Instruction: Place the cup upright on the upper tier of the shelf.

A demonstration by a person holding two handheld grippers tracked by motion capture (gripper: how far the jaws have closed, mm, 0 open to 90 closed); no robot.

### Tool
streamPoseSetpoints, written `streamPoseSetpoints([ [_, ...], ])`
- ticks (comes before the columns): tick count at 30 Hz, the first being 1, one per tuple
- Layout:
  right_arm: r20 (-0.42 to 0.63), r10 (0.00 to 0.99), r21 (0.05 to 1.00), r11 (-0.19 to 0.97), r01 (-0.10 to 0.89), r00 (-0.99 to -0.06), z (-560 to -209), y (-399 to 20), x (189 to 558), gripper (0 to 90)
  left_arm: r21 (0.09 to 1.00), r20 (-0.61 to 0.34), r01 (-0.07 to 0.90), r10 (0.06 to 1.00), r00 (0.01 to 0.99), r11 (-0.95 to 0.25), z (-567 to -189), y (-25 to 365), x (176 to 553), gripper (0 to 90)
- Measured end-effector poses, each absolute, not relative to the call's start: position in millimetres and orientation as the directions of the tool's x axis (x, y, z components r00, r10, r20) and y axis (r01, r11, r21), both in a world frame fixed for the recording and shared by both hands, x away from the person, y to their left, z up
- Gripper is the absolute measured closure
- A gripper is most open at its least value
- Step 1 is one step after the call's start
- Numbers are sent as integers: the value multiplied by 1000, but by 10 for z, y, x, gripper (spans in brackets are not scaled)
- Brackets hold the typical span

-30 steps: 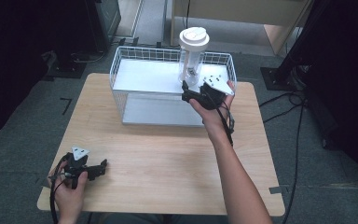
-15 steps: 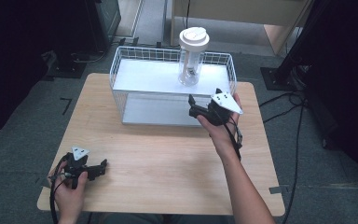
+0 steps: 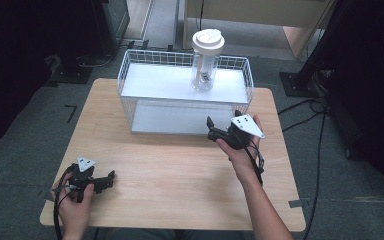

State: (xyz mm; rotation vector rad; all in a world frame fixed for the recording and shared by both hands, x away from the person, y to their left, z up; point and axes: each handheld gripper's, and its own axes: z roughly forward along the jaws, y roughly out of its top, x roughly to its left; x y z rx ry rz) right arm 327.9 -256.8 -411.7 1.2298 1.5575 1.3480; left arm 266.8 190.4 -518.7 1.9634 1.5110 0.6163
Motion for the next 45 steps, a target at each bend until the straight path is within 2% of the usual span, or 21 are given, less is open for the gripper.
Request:
streamPoseSetpoints([
  [23, 91, 975, 956, -28, 293, -201, -4668, -2970, 3005, 16, 687, 10, 701, 968, 252, -190, -5186, 1904, 2667, 18],
  [45, 99, 992, 921, -63, 385, -74, -5165, -3580, 2571, 16, 687, 10, 701, 968, 252, -190, -5186, 1904, 2667, 18],
])
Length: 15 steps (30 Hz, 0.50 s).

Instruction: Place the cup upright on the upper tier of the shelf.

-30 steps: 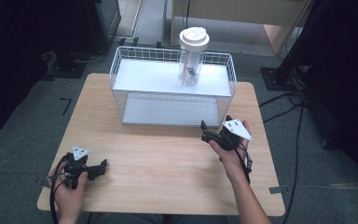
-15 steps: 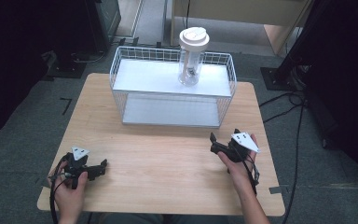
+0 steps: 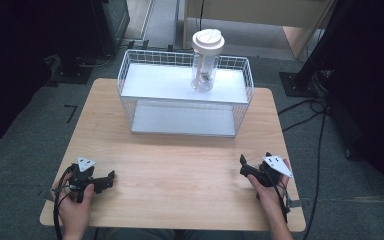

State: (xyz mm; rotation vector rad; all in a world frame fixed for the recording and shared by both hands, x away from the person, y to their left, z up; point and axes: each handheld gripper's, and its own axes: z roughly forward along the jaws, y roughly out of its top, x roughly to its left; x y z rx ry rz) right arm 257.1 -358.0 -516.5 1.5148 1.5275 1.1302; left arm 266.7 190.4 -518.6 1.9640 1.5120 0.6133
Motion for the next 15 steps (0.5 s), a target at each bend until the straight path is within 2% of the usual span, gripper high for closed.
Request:
streamPoseSetpoints([
  [5, 112, 993, 914, -86, 397, -43, -5183, -3729, 2457, 17, 687, 10, 701, 968, 252, -190, -5186, 1904, 2667, 18],
  [15, 97, 995, 899, -71, 432, -39, -5188, -3981, 2217, 17, 688, 10, 701, 968, 252, -189, -5186, 1904, 2666, 18],
])
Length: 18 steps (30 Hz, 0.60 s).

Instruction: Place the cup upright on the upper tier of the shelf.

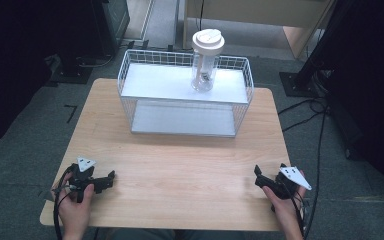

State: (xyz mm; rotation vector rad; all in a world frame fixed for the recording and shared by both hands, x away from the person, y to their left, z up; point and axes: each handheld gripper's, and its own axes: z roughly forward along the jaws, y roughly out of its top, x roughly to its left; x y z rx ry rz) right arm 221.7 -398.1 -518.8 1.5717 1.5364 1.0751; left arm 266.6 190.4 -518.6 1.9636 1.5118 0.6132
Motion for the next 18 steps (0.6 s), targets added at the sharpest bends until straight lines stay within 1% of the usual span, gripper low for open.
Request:
streamPoseSetpoints([
  [4, 82, 996, 891, -53, 451, -45, -5191, -4032, 2136, 27, 688, 10, 701, 968, 252, -189, -5186, 1904, 2666, 19],
  [5, 70, 997, 885, -45, 463, -36, -5192, -4054, 2077, 59, 688, 10, 701, 968, 252, -189, -5186, 1904, 2666, 18],
  [7, 41, 999, 876, -27, 482, -18, -5195, -4074, 2031, 78, 688, 10, 701, 968, 252, -190, -5186, 1904, 2666, 18],
  [9, 33, 998, 856, -3, 517, -48, -5200, -4087, 1992, 67, 688, 10, 701, 968, 252, -189, -5186, 1904, 2666, 18],
  [11, -17, 998, 819, 49, 572, -62, -5215, -4080, 1976, 56, 688, 10, 701, 968, 252, -190, -5187, 1904, 2666, 18],
  [12, -25, 996, 807, 67, 587, -81, -5220, -4075, 1959, 42, 688, 10, 701, 968, 252, -190, -5186, 1904, 2666, 18],
  [16, -73, 989, 782, 137, 608, -129, -5233, -4045, 1908, 30, 687, 10, 701, 968, 252, -190, -5186, 1904, 2666, 18],
  [18, -70, 985, 760, 154, 632, -157, -5243, -4015, 1899, 13, 688, 10, 701, 968, 252, -190, -5186, 1904, 2666, 19],
])
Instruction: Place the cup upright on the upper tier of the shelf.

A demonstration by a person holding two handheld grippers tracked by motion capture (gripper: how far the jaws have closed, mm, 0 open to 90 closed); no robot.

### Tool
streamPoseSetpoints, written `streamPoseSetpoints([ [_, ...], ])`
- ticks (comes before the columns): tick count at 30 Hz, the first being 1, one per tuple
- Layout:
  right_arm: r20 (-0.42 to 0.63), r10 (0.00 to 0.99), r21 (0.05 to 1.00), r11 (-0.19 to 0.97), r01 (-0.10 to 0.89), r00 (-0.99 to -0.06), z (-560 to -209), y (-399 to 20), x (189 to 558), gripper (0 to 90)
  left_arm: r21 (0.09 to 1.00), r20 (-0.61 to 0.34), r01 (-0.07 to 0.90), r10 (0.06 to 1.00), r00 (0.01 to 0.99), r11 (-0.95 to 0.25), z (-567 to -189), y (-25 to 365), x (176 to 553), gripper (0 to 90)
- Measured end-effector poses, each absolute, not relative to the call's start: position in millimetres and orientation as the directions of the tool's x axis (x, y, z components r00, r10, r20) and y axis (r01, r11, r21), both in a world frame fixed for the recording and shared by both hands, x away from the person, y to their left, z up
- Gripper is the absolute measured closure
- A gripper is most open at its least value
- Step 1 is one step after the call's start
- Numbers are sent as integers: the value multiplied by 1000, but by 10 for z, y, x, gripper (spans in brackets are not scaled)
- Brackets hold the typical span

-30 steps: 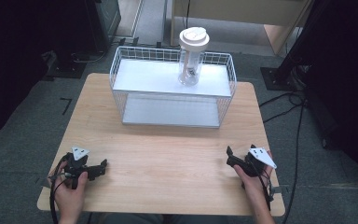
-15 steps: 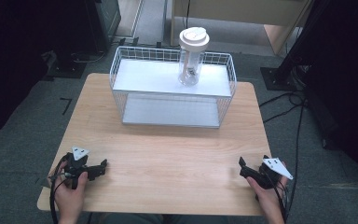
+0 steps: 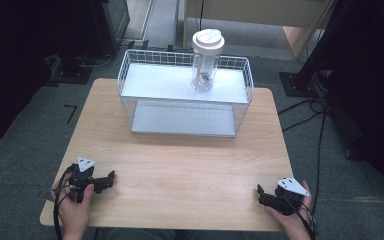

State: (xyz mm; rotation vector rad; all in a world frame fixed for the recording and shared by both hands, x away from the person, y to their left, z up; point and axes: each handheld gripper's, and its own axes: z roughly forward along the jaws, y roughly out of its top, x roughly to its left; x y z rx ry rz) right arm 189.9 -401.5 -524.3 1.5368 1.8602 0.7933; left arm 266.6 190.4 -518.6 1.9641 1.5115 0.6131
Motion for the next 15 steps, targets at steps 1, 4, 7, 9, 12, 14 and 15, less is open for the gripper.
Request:
streamPoseSetpoints([
  [1, -54, 983, 736, 160, 658, -178, -5255, -4004, 1904, 0, 688, 10, 701, 968, 252, -190, -5186, 1904, 2666, 19],
  [4, 27, 978, 708, 127, 694, -206, -5265, -4032, 1903, 0, 688, 10, 701, 968, 252, -189, -5186, 1903, 2666, 18],
  [7, 26, 977, 708, 131, 694, -210, -5265, -4033, 1904, 0, 687, 9, 701, 968, 252, -190, -5186, 1905, 2667, 19],
  [9, 26, 977, 707, 130, 695, -210, -5265, -4032, 1904, 0, 687, 10, 701, 968, 252, -190, -5186, 1904, 2666, 19],
  [12, 26, 977, 707, 130, 695, -210, -5265, -4033, 1904, 0, 687, 10, 701, 968, 252, -190, -5186, 1905, 2667, 19],
  [14, 26, 977, 708, 130, 695, -210, -5265, -4033, 1904, 0, 687, 10, 701, 968, 252, -190, -5186, 1905, 2667, 19],
  [15, 26, 977, 708, 130, 695, -210, -5265, -4033, 1904, 0, 687, 10, 701, 968, 252, -190, -5186, 1905, 2667, 19],
])
